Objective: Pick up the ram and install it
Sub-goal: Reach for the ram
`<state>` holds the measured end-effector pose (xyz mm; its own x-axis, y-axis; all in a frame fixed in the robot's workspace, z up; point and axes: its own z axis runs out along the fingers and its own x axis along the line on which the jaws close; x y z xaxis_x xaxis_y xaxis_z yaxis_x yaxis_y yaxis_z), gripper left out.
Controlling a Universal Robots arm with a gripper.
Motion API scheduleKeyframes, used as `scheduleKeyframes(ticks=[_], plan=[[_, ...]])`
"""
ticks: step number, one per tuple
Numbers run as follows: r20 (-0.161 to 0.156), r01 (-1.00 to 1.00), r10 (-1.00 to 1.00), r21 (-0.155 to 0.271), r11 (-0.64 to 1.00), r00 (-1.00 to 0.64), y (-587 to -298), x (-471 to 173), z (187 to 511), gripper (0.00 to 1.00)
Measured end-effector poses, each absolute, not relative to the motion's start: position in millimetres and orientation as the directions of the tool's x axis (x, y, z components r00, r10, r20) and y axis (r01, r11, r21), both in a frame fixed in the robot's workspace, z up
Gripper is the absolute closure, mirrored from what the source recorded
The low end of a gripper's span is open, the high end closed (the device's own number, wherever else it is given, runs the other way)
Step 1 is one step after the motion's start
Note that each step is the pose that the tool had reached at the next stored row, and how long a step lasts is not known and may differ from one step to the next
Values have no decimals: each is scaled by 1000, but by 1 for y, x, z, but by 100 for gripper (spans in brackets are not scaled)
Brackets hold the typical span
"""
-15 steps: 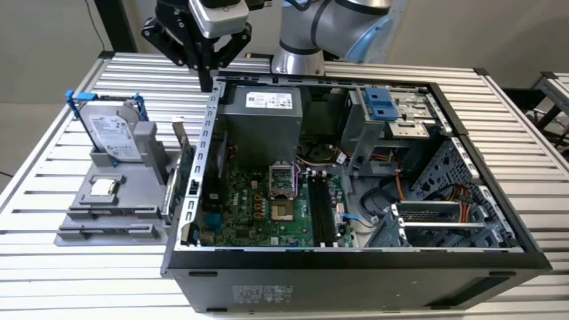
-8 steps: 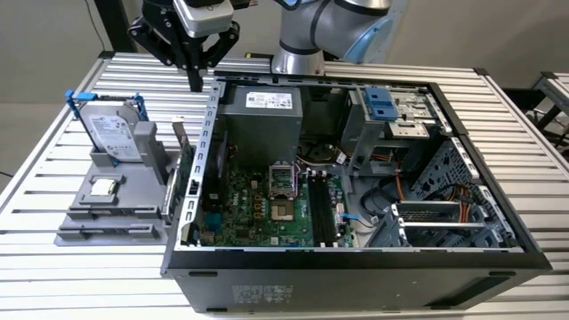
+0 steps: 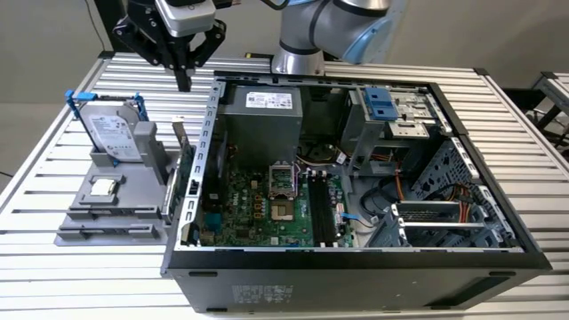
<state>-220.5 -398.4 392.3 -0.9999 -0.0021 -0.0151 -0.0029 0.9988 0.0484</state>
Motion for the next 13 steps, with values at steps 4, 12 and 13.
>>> scheduleKeyframes(ticks=[4,12,13], plan=[[-15,-7,-6,48,999,-1000,-398,-228,392,100],[-15,-13,-12,48,999,-1000,-398,-242,392,100],[-15,-14,-13,48,999,-1000,-398,-244,392,100]])
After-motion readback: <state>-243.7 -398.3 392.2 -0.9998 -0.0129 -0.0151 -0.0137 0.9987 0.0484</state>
